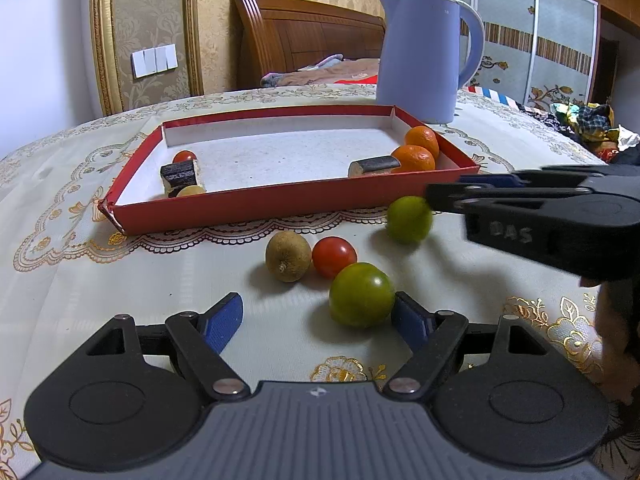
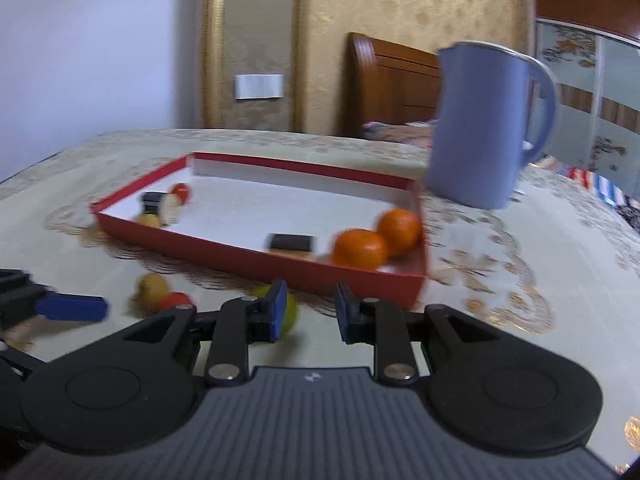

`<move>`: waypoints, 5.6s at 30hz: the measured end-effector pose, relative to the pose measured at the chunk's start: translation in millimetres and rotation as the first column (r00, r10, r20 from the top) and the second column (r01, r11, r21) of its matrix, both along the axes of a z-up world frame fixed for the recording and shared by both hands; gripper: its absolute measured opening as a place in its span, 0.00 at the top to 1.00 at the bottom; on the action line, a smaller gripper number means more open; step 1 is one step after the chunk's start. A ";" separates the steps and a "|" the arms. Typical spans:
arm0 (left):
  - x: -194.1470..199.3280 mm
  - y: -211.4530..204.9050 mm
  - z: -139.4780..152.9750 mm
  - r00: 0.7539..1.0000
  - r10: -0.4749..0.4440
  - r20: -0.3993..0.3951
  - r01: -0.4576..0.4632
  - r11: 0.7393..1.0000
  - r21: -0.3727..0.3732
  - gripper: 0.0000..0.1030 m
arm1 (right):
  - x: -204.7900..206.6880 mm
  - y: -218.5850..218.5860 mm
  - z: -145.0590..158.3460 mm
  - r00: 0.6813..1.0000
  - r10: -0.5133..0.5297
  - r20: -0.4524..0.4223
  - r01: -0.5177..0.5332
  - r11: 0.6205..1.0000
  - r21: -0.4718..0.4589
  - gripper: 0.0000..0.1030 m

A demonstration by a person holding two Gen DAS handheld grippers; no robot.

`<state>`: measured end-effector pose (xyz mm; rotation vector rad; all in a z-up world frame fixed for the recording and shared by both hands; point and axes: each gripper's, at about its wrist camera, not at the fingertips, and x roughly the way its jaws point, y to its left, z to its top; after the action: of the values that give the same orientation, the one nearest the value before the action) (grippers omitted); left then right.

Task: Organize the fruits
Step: 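Close the left gripper on a green cherry tomato, then lift the green tomato with the left gripper while the right grasps another green tomato, then carry both green tomatoes into the box lid and open both grippers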

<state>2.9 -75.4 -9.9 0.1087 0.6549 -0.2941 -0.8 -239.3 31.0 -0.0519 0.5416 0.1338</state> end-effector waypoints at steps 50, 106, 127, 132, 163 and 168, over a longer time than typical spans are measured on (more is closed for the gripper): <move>-17.5 27.8 4.4 0.999 -0.036 0.026 0.038 0.997 -0.071 0.69 | 12.1 12.0 -13.0 0.983 0.126 -0.131 -0.111 0.987 0.117 0.39; 66.0 5.2 45.7 0.976 0.199 0.087 -0.196 0.980 -0.046 0.69 | 56.7 12.4 26.5 0.999 0.011 0.045 -0.012 1.000 0.018 0.70; 156.4 -1.7 17.9 0.968 0.250 0.022 -0.250 0.968 0.006 0.69 | 153.5 19.5 -7.8 0.992 -0.059 -0.110 0.058 0.998 -0.016 0.70; 160.8 2.2 14.9 0.964 0.267 0.012 -0.267 0.964 0.003 0.68 | 154.8 21.9 -8.8 0.993 -0.063 -0.100 0.061 0.998 -0.022 0.70; 125.9 17.1 20.0 0.963 0.258 0.081 -0.256 0.966 -0.035 0.42 | 125.0 18.5 -0.5 0.998 -0.046 -0.031 0.047 0.999 0.016 0.50; 109.4 22.5 22.4 0.966 0.244 0.088 -0.239 0.969 -0.059 0.42 | 107.8 17.5 3.5 0.999 -0.044 0.001 0.044 0.999 0.028 0.43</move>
<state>112.3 -52.9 12.5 -0.0038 0.5595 -0.0687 107.1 -221.8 34.5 -0.0130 0.5390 0.0979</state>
